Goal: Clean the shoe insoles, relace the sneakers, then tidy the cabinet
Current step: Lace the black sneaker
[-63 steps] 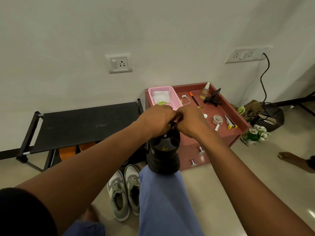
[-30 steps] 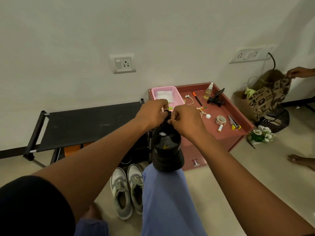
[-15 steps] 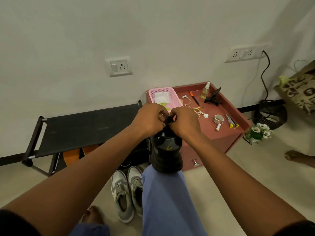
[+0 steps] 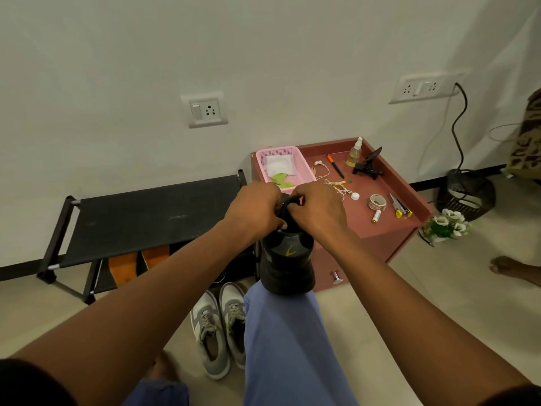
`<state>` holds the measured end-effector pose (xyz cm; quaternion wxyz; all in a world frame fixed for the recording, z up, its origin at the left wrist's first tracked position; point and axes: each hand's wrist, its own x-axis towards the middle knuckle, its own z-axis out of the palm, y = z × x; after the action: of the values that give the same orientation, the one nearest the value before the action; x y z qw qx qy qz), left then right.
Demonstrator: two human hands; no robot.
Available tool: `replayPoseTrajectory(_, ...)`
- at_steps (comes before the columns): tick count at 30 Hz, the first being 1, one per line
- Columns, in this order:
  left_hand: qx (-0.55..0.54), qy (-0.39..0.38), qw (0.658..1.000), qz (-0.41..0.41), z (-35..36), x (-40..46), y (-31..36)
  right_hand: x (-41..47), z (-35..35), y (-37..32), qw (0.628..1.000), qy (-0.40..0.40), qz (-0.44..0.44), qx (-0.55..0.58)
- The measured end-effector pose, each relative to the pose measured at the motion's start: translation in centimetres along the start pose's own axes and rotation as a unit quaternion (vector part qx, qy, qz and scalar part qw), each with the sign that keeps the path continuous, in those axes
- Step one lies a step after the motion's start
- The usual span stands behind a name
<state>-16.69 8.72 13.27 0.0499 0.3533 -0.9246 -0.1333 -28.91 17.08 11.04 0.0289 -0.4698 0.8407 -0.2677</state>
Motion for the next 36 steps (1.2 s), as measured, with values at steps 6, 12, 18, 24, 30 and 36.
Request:
replayPoseTrajectory(6,0.011,0.006,1.0,-0.005,0.1,0.0,0.1,0.2,0.2,0.0,1.0,0.005,0.015,0.006)
replayPoseTrajectory(12,0.042,0.072,0.996,-0.011,0.6,0.5,0.4,0.3,0.6,-0.4,0.999,0.02,0.032,0.011)
replayPoseTrajectory(18,0.044,0.081,0.995,-0.035,1.5,0.6,0.5,0.7,0.2,-0.4,0.999,-0.011,0.037,-0.003)
replayPoseTrajectory(24,-0.004,0.01,0.997,-0.074,1.6,-0.1,-0.7,0.9,-0.7,0.6,0.993,-0.09,0.044,-0.056)
replayPoseTrajectory(30,-0.048,-0.043,0.994,-0.089,1.6,-0.6,-0.6,0.2,-0.7,0.1,0.992,-0.088,0.018,-0.093)
replayPoseTrajectory(36,-0.077,-0.033,0.995,-0.061,-0.3,-1.8,-1.0,-0.4,-2.2,-1.9,0.994,-0.083,0.005,-0.075)
